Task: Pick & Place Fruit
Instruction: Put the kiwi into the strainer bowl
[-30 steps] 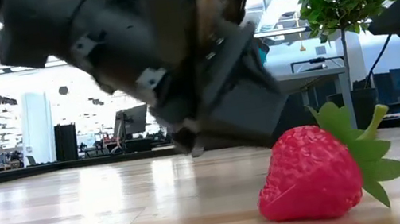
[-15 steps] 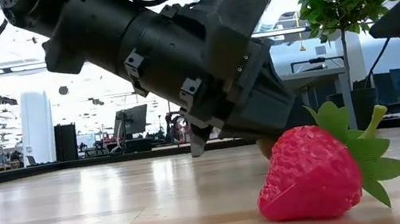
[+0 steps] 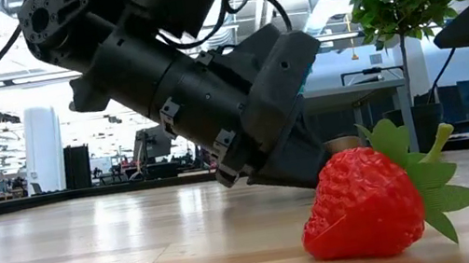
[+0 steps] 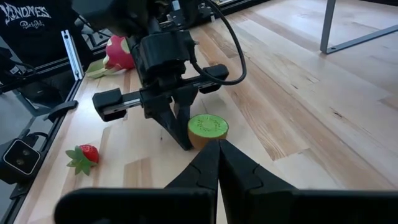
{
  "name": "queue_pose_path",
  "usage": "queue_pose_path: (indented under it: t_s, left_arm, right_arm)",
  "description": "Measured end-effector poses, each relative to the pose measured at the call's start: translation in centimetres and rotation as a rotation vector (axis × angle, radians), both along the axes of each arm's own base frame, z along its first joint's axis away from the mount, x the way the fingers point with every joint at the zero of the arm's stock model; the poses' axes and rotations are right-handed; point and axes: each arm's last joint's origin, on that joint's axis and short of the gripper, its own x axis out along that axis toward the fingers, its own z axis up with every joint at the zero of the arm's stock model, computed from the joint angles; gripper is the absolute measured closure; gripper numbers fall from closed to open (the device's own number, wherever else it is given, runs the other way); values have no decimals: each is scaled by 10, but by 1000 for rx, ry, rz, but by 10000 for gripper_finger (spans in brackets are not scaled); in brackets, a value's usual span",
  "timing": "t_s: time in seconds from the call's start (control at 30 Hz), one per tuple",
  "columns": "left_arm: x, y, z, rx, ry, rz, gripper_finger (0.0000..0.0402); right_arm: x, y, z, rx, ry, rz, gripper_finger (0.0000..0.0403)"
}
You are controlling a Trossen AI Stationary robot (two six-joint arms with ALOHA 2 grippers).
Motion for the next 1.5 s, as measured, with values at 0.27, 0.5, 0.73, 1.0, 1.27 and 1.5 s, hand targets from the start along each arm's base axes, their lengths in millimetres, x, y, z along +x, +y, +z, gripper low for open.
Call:
queue_pose_path:
  t_s: [0.27, 0.5, 0.73, 1.0, 1.27, 1.5]
  left_arm:
    - [-2, -10, 1, -100, -3, -63, 401]
    - [-7, -22, 1, -137, 14, -101, 401]
    - [-9, -15, 4, -119, 97, -77, 401]
    - [-46, 13, 31, 140, 262, 14, 401]
    - [-83, 43, 36, 134, 76, -50, 401]
    - [-88, 50, 40, 163, -12, -103, 394]
  right_arm:
    - [0, 0, 0, 26, -1, -9, 403]
    - [0, 0, 0, 55, -4, -15, 403]
    - [0, 0, 0, 56, -4, -15, 403]
    - [1, -1, 0, 56, -6, -25, 403]
    - [6, -7, 0, 54, -6, -70, 403]
    - [9, -10, 0, 54, -7, -92, 403]
